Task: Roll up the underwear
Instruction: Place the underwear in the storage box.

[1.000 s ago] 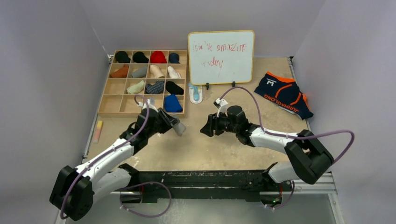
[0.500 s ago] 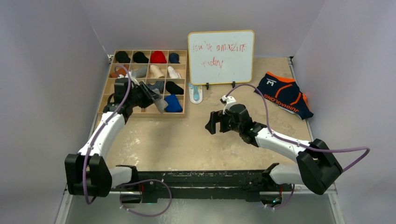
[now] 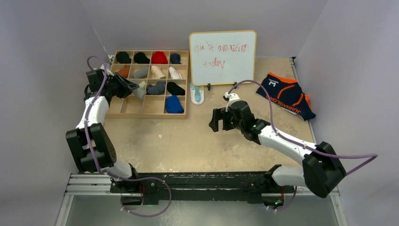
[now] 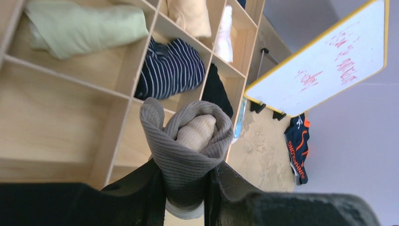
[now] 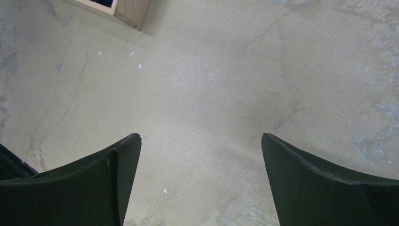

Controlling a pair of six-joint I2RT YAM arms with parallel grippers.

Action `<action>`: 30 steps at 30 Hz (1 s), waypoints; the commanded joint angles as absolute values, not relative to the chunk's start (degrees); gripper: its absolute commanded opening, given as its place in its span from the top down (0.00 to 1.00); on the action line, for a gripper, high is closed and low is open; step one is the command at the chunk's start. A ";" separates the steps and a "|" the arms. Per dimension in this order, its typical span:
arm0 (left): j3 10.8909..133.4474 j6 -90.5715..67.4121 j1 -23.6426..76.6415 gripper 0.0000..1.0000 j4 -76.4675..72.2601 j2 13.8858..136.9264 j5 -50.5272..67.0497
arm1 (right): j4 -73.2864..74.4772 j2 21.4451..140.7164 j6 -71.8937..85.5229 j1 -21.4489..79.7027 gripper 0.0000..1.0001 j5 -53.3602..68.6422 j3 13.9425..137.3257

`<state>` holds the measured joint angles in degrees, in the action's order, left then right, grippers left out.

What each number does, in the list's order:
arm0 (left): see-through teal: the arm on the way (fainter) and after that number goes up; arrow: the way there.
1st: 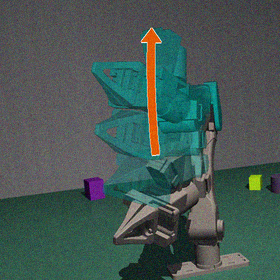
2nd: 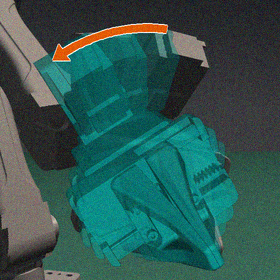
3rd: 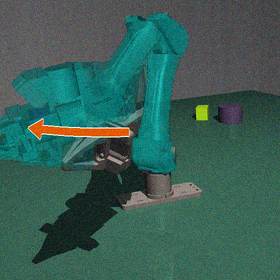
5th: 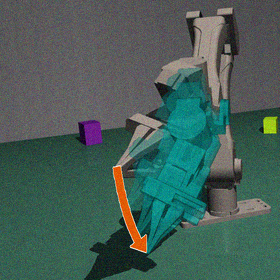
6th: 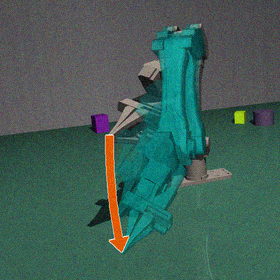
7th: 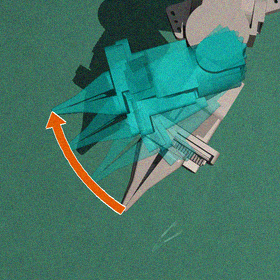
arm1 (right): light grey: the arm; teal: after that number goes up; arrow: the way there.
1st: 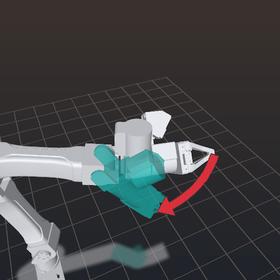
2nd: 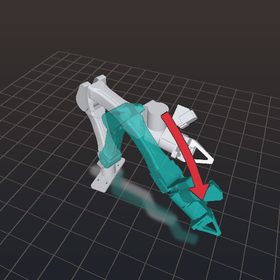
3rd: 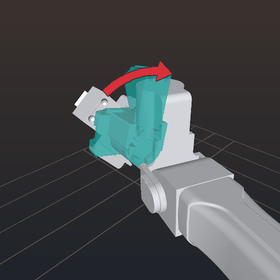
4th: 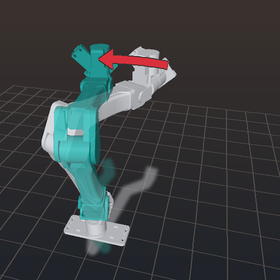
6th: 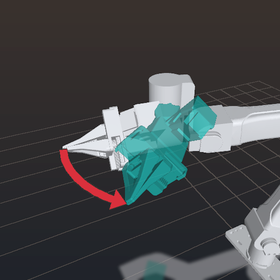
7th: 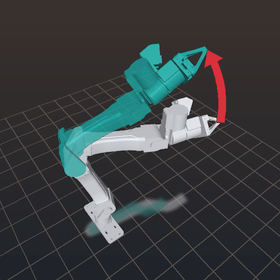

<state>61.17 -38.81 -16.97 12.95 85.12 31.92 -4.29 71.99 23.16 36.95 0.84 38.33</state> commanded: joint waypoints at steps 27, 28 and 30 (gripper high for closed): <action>97.71 -29.22 -28.28 1.00 19.25 118.48 31.04 | 1.97 75.32 18.87 36.15 0.01 3.58 46.71; 98.03 -28.80 -28.30 1.00 19.75 118.74 30.09 | 2.17 75.65 18.81 36.17 0.01 3.91 46.95; 98.83 -27.66 -28.46 1.00 20.88 119.80 29.67 | 2.20 76.20 18.53 36.13 0.01 4.42 47.25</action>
<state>94.83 -30.81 -27.40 18.90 118.63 32.01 1.10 75.18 19.55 36.40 2.55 44.38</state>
